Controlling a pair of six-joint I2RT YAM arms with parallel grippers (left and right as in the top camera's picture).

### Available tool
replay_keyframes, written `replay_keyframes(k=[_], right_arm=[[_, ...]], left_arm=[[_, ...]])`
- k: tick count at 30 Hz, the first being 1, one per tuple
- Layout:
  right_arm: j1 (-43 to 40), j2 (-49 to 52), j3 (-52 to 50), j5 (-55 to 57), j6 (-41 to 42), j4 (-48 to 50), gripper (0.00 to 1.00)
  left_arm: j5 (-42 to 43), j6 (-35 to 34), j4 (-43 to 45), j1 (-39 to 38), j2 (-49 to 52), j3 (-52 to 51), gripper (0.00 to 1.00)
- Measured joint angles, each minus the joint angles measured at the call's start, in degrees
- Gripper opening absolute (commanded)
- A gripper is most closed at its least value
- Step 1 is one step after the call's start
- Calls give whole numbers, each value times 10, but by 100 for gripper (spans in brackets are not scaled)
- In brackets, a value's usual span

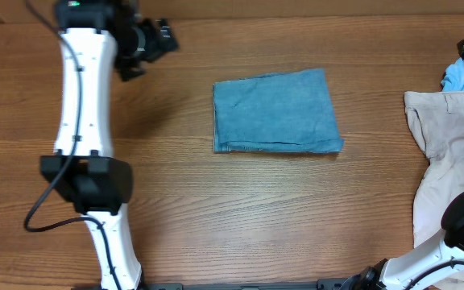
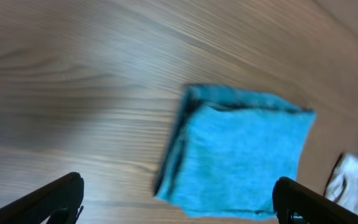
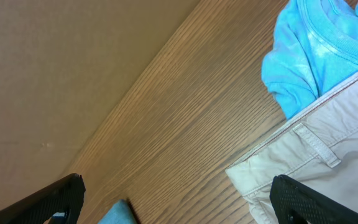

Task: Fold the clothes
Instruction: 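Reach the left gripper to the bundle's top edge and grasp it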

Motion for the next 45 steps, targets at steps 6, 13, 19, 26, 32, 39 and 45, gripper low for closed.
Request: replay_keyframes(k=[6, 13, 19, 26, 32, 39, 45], right_arm=[[0, 0, 0, 0, 0, 0, 100], [0, 0, 0, 0, 0, 0, 100], [0, 0, 0, 0, 0, 0, 100], [0, 0, 0, 0, 0, 0, 100], [0, 0, 0, 0, 0, 0, 100], [0, 0, 0, 0, 0, 0, 100], [0, 0, 0, 0, 0, 0, 100]], left_arm=[[-67, -27, 73, -212, 36, 0, 100], [-108, -68, 146, -275, 137, 0, 100], [-166, -80, 114, -276, 179, 0, 100], [-212, -72, 33, -261, 180, 0, 100], [-232, -60, -5, -254, 186, 0, 100], [-207, -41, -22, -244, 227, 3, 100], [-188, -32, -17, -239, 234, 1, 100]])
